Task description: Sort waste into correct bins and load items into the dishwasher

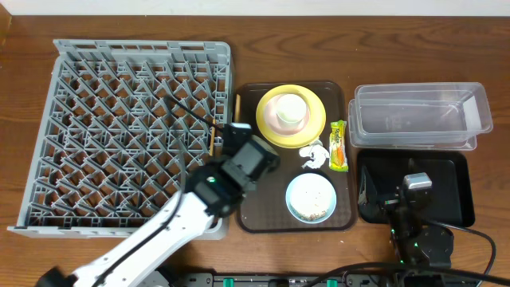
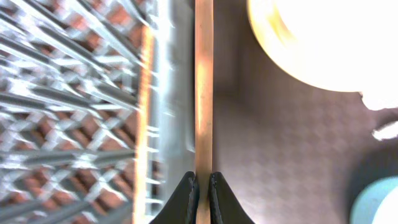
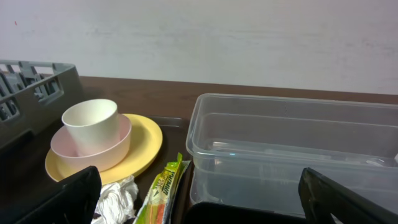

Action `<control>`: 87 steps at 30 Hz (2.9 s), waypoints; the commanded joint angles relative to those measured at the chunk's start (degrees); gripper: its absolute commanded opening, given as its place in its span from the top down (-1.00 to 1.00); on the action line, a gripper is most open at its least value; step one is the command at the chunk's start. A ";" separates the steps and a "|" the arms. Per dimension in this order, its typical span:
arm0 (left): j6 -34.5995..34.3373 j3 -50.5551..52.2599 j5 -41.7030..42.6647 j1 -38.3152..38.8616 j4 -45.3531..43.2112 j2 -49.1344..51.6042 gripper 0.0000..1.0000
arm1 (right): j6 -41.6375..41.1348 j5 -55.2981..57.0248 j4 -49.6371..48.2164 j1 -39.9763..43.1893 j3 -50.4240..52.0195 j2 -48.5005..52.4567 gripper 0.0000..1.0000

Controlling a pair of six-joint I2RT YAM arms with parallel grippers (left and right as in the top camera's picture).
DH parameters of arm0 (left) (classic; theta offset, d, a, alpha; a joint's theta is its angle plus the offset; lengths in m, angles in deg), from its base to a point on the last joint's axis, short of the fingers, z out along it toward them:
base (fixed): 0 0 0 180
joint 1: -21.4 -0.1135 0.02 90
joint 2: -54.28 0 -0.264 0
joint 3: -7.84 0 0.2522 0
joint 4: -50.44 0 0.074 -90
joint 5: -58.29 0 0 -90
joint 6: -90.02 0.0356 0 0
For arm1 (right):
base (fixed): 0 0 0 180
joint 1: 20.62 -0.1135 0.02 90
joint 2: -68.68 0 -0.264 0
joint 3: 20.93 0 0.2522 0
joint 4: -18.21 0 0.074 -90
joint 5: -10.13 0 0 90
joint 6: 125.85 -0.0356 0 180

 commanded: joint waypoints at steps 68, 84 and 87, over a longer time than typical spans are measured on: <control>7.76 -2.29 1.01 -26.58 9.49 -18.49 -0.87 | 0.63 -0.24 0.22 -0.50 0.07 -0.09 -0.98; 7.76 -2.29 1.03 -26.58 9.49 -18.29 -0.87 | 2.32 2.45 -2.71 -0.46 0.07 -0.09 -0.99; 7.76 -2.29 1.03 -26.58 9.49 -18.32 -0.87 | 1.57 2.12 -3.04 -0.46 0.07 -0.09 -0.98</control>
